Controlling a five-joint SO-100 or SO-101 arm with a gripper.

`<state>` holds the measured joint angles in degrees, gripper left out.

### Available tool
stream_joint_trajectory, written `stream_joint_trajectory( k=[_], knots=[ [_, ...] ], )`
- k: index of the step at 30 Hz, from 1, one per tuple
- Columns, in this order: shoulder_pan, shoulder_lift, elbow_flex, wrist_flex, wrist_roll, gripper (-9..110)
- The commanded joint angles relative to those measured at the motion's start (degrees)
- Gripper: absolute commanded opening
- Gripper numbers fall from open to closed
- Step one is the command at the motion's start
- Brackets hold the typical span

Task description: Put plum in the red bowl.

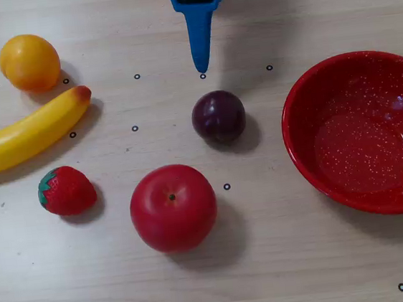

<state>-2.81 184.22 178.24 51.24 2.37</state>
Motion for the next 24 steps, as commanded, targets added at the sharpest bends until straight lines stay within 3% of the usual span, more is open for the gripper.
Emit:
stream_joint_trajectory(
  k=[1, 16, 24],
  knots=[
    [0.35, 0.79, 0.44, -0.62, 1.49, 0],
    [0.88, 0.79, -0.97, 2.2, 2.02, 0],
    [5.98, -4.04, -11.78, 3.34, 2.72, 0]
  ],
)
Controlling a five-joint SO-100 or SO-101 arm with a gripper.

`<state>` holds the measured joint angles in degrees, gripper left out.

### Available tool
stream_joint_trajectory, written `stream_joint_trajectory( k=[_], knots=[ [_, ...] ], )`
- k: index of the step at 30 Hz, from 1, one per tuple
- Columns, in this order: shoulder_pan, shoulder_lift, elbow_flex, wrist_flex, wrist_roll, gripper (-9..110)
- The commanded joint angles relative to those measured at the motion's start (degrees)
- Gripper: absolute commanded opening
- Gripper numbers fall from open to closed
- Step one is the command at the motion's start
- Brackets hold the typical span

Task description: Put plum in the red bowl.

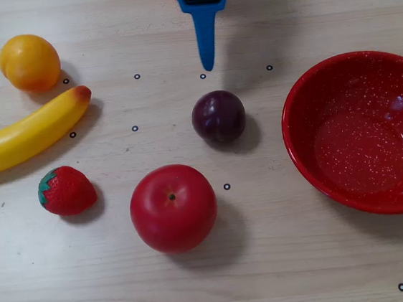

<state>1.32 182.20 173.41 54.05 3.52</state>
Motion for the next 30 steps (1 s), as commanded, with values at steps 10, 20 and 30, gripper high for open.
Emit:
stream_joint_trajectory(
  k=[10, 20, 30],
  knots=[
    [10.99, -15.21, -22.94, 2.64, 3.08, 0],
    [18.54, -34.45, -43.77, 8.79, 3.6, 0],
    [13.97, -60.47, -72.77, 20.74, -6.94, 12]
  ],
)
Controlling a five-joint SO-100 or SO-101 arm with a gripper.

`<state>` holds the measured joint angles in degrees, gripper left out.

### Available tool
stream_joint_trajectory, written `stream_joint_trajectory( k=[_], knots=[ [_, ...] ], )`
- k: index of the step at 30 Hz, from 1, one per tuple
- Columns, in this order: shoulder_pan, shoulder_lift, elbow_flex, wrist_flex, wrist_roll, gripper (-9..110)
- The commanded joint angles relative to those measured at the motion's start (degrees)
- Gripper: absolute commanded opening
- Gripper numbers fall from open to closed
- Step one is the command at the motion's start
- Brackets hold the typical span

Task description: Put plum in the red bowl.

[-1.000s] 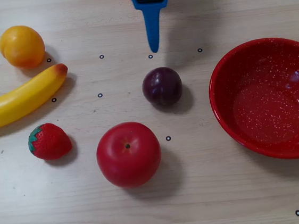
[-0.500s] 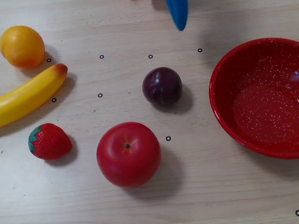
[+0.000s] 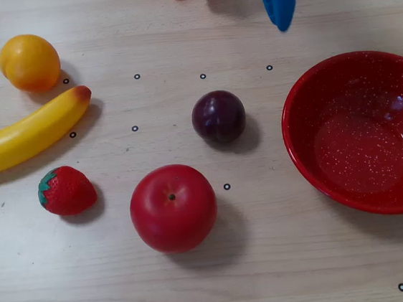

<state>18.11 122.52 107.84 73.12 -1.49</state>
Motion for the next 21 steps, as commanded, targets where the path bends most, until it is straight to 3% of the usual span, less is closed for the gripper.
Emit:
stream_joint_trajectory(
  k=[1, 16, 21],
  knots=[
    [-3.6, -2.64, -9.32, 2.9, -2.37, 12],
    [-12.04, -29.53, -37.62, 27.16, -7.12, 43],
    [-12.92, -36.47, -41.04, 28.74, -7.38, 52]
  ],
)
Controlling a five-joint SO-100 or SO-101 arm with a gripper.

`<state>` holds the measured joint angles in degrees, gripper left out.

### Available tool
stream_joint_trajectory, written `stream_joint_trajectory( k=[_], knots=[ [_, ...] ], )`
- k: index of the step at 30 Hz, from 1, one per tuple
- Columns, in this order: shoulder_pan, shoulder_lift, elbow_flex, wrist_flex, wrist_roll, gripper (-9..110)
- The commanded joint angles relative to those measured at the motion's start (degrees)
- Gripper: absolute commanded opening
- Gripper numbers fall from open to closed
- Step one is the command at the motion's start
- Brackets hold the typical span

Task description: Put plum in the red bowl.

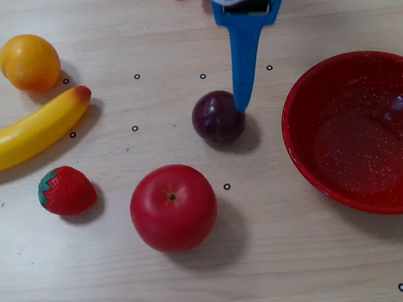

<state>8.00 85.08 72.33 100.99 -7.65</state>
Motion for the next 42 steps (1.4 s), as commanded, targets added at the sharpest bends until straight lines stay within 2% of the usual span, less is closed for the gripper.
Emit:
stream_joint_trajectory(
  k=[1, 16, 32, 42],
  knots=[
    [-3.08, -0.35, -5.89, 0.35, -1.05, 52],
    [-6.77, -16.35, -12.57, -0.79, 2.55, 65],
    [-11.25, -22.76, -10.28, -0.18, 13.71, 66],
    [-9.58, -22.94, -6.5, 1.58, 16.35, 67]
  ],
)
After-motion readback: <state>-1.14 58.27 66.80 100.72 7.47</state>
